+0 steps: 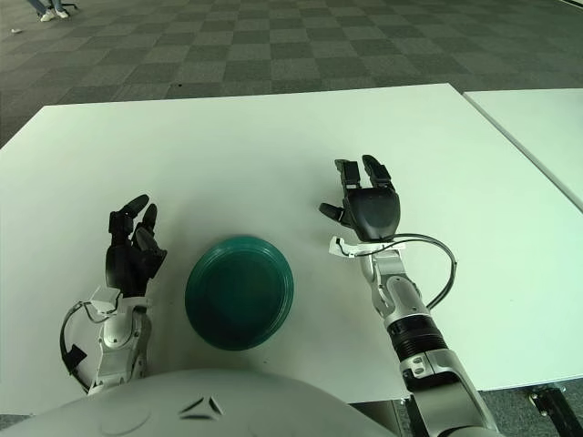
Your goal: Put the charger into the plate.
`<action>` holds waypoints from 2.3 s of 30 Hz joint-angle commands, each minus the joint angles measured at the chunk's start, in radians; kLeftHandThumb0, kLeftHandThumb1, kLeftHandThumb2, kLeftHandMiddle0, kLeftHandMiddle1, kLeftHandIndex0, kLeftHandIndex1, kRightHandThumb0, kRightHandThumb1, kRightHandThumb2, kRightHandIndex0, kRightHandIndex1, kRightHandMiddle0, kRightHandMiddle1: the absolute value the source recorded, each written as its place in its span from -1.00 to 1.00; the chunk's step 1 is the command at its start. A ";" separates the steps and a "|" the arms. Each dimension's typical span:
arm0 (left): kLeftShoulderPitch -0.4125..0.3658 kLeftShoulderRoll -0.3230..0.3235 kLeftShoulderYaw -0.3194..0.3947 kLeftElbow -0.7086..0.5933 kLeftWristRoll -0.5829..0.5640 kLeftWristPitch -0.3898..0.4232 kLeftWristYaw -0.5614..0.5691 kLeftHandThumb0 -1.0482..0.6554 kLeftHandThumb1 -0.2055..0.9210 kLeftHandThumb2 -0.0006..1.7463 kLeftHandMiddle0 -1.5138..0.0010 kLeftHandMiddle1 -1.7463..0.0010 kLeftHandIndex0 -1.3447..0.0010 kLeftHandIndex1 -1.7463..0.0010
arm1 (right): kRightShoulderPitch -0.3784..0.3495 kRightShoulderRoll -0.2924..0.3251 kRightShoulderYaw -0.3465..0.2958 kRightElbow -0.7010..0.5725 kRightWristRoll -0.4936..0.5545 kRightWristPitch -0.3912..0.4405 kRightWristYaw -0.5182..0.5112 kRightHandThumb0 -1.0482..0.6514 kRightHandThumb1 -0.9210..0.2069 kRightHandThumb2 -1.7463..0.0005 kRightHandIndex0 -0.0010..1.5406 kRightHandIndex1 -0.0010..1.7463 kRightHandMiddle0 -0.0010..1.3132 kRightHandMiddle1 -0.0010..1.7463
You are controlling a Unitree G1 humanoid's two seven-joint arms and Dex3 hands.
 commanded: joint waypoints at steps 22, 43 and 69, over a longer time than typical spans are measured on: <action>0.068 -0.031 0.062 0.239 -0.078 0.028 -0.064 -0.77 1.00 0.11 0.56 0.96 1.00 -0.21 | -0.086 -0.088 -0.009 0.081 0.106 0.064 0.025 -0.88 -1.00 0.27 -0.52 -0.91 -1.00 -0.06; 0.049 -0.051 0.100 0.262 -0.107 0.009 -0.096 -0.77 1.00 0.06 0.49 0.93 0.91 -0.31 | -0.200 -0.114 0.038 0.318 0.199 0.003 0.080 -0.91 -1.00 0.34 -0.52 -0.93 -1.00 -0.09; 0.044 -0.059 0.113 0.272 -0.097 0.003 -0.097 -0.78 1.00 0.07 0.48 0.92 0.93 -0.28 | -0.249 -0.141 0.128 0.357 0.228 -0.043 0.239 -0.98 -1.00 0.30 -0.57 -0.97 -1.00 -0.17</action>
